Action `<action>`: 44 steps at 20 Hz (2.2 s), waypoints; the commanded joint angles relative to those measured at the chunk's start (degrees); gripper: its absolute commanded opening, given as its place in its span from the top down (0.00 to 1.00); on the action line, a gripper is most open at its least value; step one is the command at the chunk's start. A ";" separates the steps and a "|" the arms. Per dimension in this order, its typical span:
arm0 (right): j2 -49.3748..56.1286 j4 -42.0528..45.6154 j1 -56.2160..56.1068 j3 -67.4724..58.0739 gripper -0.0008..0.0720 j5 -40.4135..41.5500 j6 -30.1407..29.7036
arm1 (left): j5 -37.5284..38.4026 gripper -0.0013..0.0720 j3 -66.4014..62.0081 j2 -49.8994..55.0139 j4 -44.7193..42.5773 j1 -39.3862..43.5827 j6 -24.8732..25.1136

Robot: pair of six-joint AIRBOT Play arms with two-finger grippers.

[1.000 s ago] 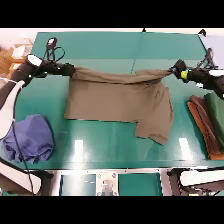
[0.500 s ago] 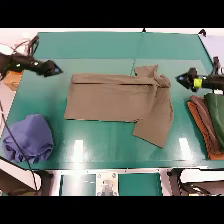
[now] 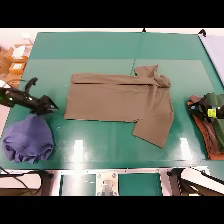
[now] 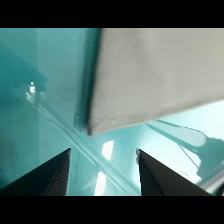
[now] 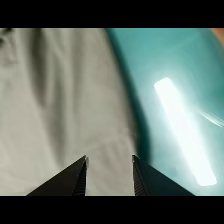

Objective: Fold the shirts.

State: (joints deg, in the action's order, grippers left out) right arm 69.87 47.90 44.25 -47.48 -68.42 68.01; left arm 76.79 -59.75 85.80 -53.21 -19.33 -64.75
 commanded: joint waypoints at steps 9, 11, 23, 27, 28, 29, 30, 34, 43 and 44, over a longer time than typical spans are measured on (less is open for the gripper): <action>2.97 1.03 -0.37 3.69 0.47 1.27 -1.22 | -12.63 0.79 4.55 5.33 3.50 10.69 0.55; 5.31 0.74 -2.38 3.69 0.47 1.29 -1.22 | -11.45 0.91 2.93 5.33 3.52 9.38 0.04; 14.99 -4.87 -10.01 3.43 0.57 11.47 -3.17 | -10.91 0.95 1.90 5.33 2.64 9.22 0.31; 14.82 -8.63 -10.21 1.79 0.96 8.70 -5.29 | -8.52 0.95 0.37 4.92 2.73 9.22 0.28; 14.01 -10.08 -10.21 -0.07 0.96 5.81 -6.32 | -6.69 0.95 -1.36 3.87 2.75 9.22 0.22; 12.37 -11.80 -10.21 -2.47 0.96 2.97 -6.78 | -4.37 0.95 -4.20 2.12 2.75 9.22 0.04; 9.86 -14.43 -10.21 -6.01 0.96 0.09 -6.80 | -2.27 0.95 -7.74 -0.20 2.75 9.22 -0.81; -4.20 -27.12 -10.19 -27.04 0.96 -4.44 -6.10 | 2.69 0.95 -30.05 -14.43 4.63 9.22 -4.04; -27.93 -19.98 -8.37 -61.40 0.96 10.82 -3.45 | -10.45 0.95 -63.39 -39.54 2.45 9.22 -5.29; -29.53 -17.53 -8.37 -61.40 0.96 11.69 -2.43 | -10.16 0.95 -63.39 -40.83 0.83 9.22 -5.29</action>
State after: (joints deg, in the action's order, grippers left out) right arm 46.00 25.28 35.46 -104.31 -61.80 63.42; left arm 69.91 -119.59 50.81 -49.63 -10.09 -69.76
